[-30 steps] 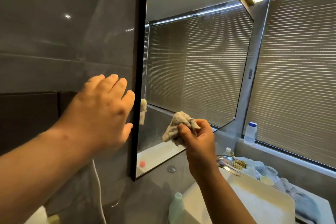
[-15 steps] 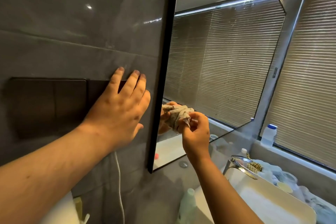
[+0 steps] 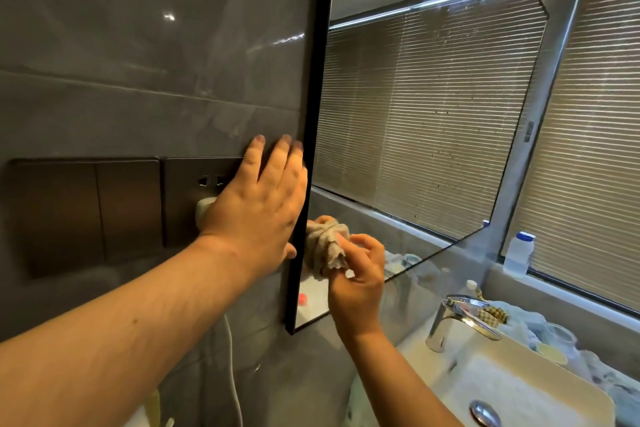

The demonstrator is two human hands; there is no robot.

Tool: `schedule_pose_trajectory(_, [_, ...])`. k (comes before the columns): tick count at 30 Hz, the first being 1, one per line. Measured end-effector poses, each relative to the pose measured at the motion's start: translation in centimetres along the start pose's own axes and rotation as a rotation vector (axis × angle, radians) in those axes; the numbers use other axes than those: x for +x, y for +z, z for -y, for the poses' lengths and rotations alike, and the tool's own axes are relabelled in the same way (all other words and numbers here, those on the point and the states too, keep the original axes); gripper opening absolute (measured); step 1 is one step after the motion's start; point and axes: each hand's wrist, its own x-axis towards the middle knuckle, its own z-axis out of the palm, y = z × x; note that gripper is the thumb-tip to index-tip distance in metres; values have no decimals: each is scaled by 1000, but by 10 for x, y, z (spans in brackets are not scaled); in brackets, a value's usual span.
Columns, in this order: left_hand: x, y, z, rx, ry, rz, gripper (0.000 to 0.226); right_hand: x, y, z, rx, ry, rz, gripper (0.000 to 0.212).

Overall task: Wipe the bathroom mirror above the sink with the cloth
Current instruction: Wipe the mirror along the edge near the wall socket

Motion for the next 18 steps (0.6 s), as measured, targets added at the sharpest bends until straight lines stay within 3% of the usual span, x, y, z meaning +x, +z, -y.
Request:
schedule_pose_trajectory(4, [0, 4, 0, -8, -2, -20, 110, 29, -10, -39, 36, 235, -150, 10])
schedule_pose_trajectory(8, [1, 3, -1, -14, 1, -20, 108, 56, -24, -87, 18, 489, -255, 9])
schedule_pose_trajectory(10, [1, 4, -1, -10, 4, -14, 109, 59, -28, -99, 49, 558, -243, 22])
schedule_pose_trajectory(12, [1, 7, -1, 16, 12, -20, 108, 55, -27, -97, 72, 589, -235, 25])
schedule_pose_trajectory(14, [1, 9, -2, 43, 24, -29, 105, 45, -25, -79, 45, 547, -207, 9])
schedule_pose_trajectory(18, [5, 4, -13, 80, -9, -22, 93, 5, -15, -33, 36, 458, -152, 31])
